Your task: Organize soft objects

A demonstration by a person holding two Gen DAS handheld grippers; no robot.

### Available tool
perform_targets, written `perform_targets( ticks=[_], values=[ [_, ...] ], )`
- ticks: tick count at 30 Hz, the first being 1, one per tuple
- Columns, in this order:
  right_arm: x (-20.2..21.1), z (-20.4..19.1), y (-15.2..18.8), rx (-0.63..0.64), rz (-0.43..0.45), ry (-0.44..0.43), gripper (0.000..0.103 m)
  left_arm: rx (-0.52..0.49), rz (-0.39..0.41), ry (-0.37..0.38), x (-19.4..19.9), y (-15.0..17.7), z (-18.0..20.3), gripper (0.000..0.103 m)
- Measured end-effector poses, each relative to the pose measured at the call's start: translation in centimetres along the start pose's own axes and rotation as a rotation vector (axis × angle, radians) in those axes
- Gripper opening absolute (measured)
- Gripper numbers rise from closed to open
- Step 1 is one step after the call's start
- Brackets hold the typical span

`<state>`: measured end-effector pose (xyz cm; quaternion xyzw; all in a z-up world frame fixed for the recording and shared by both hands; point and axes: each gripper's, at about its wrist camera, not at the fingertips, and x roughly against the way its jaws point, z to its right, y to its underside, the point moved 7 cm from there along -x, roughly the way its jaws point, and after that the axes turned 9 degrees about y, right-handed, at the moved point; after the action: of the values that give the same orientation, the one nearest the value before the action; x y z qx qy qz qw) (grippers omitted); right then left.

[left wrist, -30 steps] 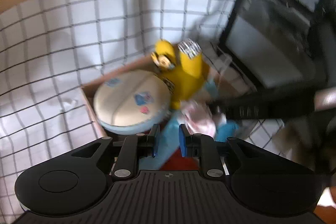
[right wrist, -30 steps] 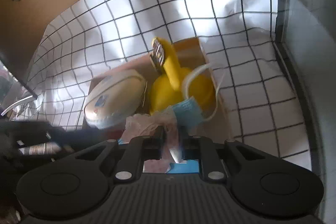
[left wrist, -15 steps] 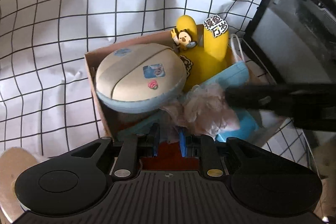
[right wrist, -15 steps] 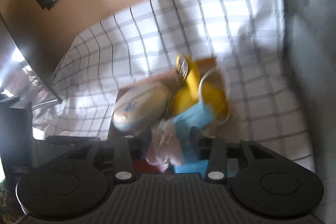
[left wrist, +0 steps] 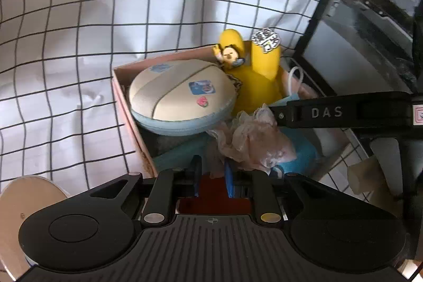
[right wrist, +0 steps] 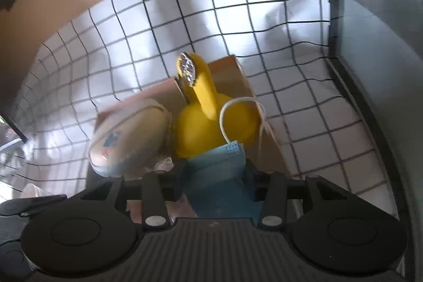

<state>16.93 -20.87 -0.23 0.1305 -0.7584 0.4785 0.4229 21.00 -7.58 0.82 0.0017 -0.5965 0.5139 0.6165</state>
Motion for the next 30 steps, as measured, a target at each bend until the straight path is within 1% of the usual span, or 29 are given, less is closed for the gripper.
perform_targets(
  ticks=[1, 2, 3, 5, 7, 10, 12, 14, 16, 19, 20, 21, 22, 24, 27, 30],
  values=[
    [0.6, 0.1, 0.1, 0.001, -0.001, 0.014, 0.047, -0.005, 0.002, 0.02, 0.0, 0.1, 0.1, 0.021],
    [1.4, 0.2, 0.2, 0.002, 0.011, 0.014, 0.053, -0.011, 0.007, 0.037, 0.0, 0.2, 0.2, 0.021],
    [2.3, 0.3, 0.3, 0.004, 0.03, 0.011, 0.065, -0.02, 0.013, 0.043, 0.0, 0.2, 0.2, 0.021],
    [4.2, 0.7, 0.5, 0.012, 0.069, 0.025, 0.076, -0.037, 0.026, 0.034, 0.0, 0.4, 0.3, 0.021],
    [5.7, 1.4, 1.1, 0.024, 0.09, 0.051, 0.076, -0.038, 0.021, 0.022, -0.2, 0.3, 0.5, 0.021],
    [7.1, 1.7, 2.2, 0.063, 0.112, 0.082, 0.076, -0.007, 0.004, 0.011, -0.1, 0.1, 0.7, 0.021],
    [7.7, 1.5, 3.0, 0.12, 0.142, 0.095, 0.079, 0.001, 0.032, 0.0, 1.3, 0.0, 1.1, 0.021],
    [8.1, 1.3, 4.0, 0.183, 0.187, 0.1, 0.08, -0.001, 0.072, -0.032, 3.0, 0.1, 1.6, 0.021],
    [8.5, 1.3, 5.1, 0.237, 0.222, 0.064, 0.08, 0.012, 0.129, -0.089, 5.2, 0.9, 1.9, 0.021],
    [9.1, 1.7, 6.8, 0.298, 0.25, 0.016, 0.082, 0.077, 0.254, -0.155, 8.7, 3.6, 2.1, 0.021],
    [9.3, 1.8, 7.5, 0.323, 0.258, -0.01, 0.086, 0.099, 0.301, -0.181, 9.7, 4.9, 2.3, 0.021],
    [9.4, 1.9, 8.3, 0.349, 0.264, -0.03, 0.09, 0.121, 0.331, -0.212, 10.4, 6.6, 2.4, 0.021],
    [9.4, 1.8, 9.0, 0.371, 0.265, -0.043, 0.091, 0.146, 0.343, -0.252, 10.8, 8.5, 2.6, 0.021],
    [8.8, 1.8, 10.7, 0.428, 0.242, -0.072, 0.091, 0.196, 0.33, -0.315, 10.7, 12.1, 2.9, 0.021],
    [6.9, 1.4, 12.7, 0.484, 0.181, -0.093, 0.091, 0.267, 0.306, -0.394, 10.0, 16.3, 3.1, 0.021],
    [5.2, 1.1, 14.2, 0.515, 0.127, -0.098, 0.091, 0.336, 0.28, -0.433, 8.8, 18.3, 3.1, 0.021]
  ],
)
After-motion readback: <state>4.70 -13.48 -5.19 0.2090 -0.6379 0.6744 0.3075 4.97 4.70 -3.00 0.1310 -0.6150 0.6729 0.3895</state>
